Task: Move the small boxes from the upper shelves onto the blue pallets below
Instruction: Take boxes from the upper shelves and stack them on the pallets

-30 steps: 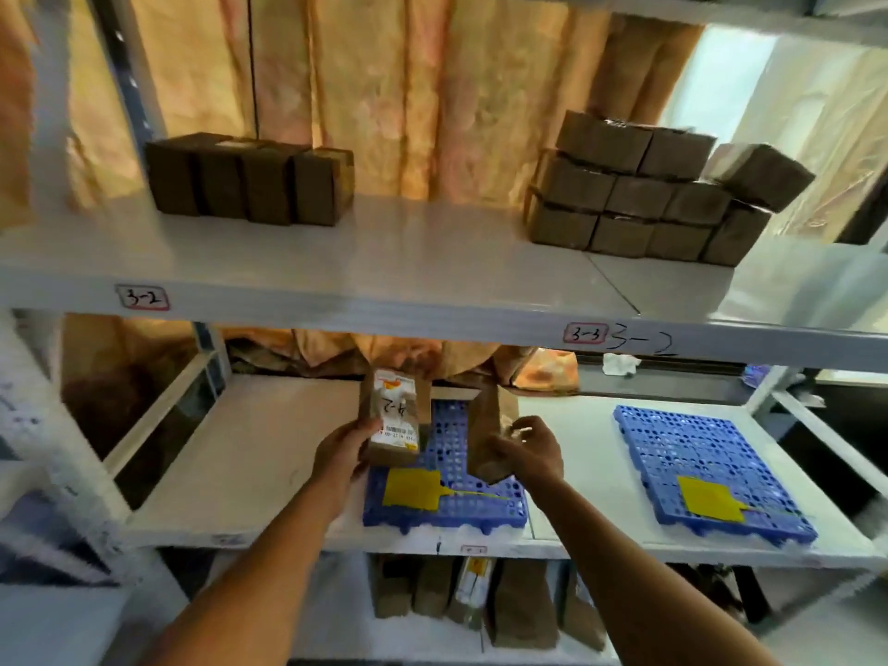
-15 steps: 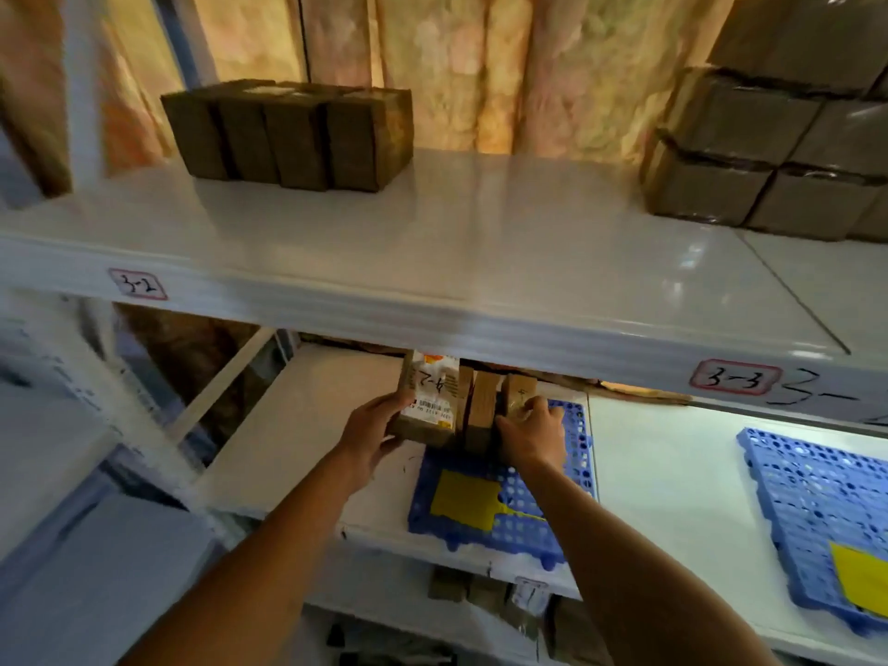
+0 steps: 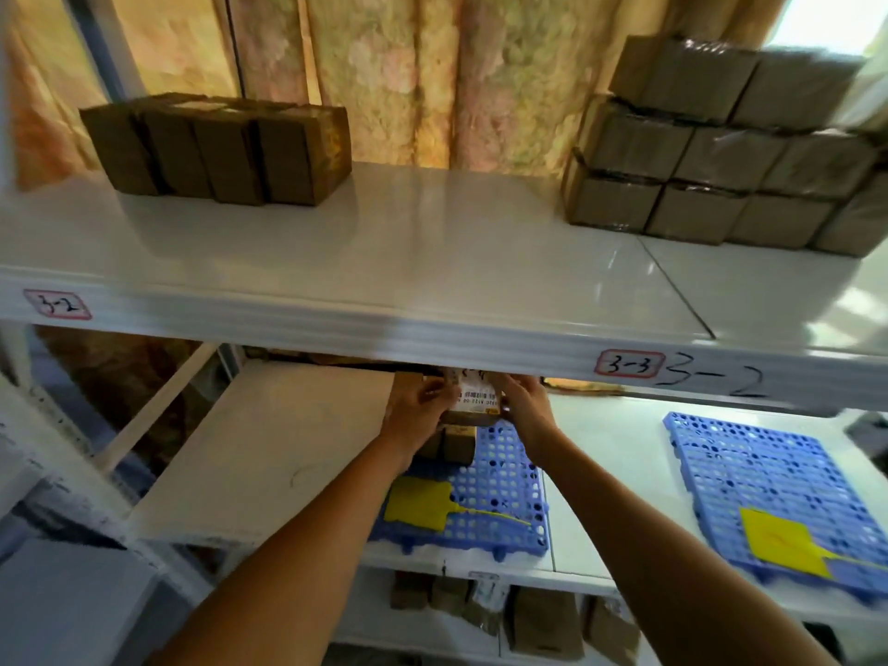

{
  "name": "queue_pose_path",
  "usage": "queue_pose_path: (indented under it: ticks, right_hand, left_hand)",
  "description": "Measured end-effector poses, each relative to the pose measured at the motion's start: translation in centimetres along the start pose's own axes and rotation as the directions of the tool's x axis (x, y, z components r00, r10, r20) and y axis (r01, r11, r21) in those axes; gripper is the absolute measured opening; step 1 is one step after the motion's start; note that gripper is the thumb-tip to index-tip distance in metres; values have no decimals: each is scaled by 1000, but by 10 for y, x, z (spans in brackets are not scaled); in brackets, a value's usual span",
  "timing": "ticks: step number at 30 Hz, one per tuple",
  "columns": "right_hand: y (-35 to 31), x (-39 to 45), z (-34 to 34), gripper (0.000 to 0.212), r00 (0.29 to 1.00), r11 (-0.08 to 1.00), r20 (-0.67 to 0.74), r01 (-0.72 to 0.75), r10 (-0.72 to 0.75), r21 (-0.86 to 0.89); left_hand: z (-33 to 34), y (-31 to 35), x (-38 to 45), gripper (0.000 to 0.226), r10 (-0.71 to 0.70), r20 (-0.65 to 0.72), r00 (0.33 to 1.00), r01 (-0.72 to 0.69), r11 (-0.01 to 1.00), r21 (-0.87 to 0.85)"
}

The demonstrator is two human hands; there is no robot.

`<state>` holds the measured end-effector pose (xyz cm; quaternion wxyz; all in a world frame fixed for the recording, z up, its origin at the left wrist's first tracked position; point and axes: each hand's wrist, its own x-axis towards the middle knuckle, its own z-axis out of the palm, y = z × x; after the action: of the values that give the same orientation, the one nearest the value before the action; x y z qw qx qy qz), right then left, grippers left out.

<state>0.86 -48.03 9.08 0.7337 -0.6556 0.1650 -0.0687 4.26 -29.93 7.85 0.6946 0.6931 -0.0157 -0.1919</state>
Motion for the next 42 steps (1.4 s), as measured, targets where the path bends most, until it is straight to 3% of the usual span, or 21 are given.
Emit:
queue_pose_path:
  ticks: [4, 7, 9, 11, 14, 18, 20, 25, 29, 32, 37, 42]
  right_hand:
    - [4, 1, -46, 22, 982, 997, -187, 29, -41, -66]
    - [23, 5, -69, 42, 923, 960, -383, -73, -37, -269]
    - [36, 7, -74, 50, 908, 868, -417, -178, -36, -464]
    - [46, 7, -70, 55, 927, 788, -376, -216, -21, -576]
    - [54, 15, -51, 53, 947, 716, -322, -210, -21, -666]
    - [56, 30, -18, 32, 967, 724, -249, -132, -57, -677]
    - [58, 36, -8, 18, 972, 784, -229, -103, -51, -612]
    - [62, 39, -3, 15, 966, 824, -258, -128, -23, -551]
    - [55, 30, -10, 36, 964, 821, -266, -163, 14, -547]
    - [46, 12, -21, 42, 949, 771, -314, -184, -21, -610]
    - [20, -39, -29, 48, 957, 659, -288, -191, -40, -727]
    - [-28, -104, 2, 49, 989, 498, -99, -32, -109, -867]
  left_hand:
    - [26, -2, 5, 30, 83, 64, 995, -97, 957, 275]
    - [19, -6, 10, 35, 263, -160, 951, -156, 861, 483]
    - [4, -15, 15, 35, 343, -282, 896, -113, 790, 603]
    - [-16, -27, 19, 41, 312, -351, 883, -3, 752, 660]
    - [-39, -46, 26, 61, 116, -354, 928, 156, 741, 653]
    - [-46, -60, 33, 70, -81, -276, 958, 238, 763, 601]
    - [-47, -62, 35, 69, -78, -266, 961, 227, 771, 595]
    - [-54, -60, 34, 63, -85, -225, 971, 202, 797, 569]
    - [-59, -56, 28, 65, -119, -190, 975, 205, 818, 538]
    - [-63, -51, 20, 68, -124, -188, 974, 207, 821, 532]
    - [-68, -21, -10, 61, -35, -103, 994, 93, 770, 632]
    - [-84, 27, -65, 60, 61, -3, 998, -38, 660, 750]
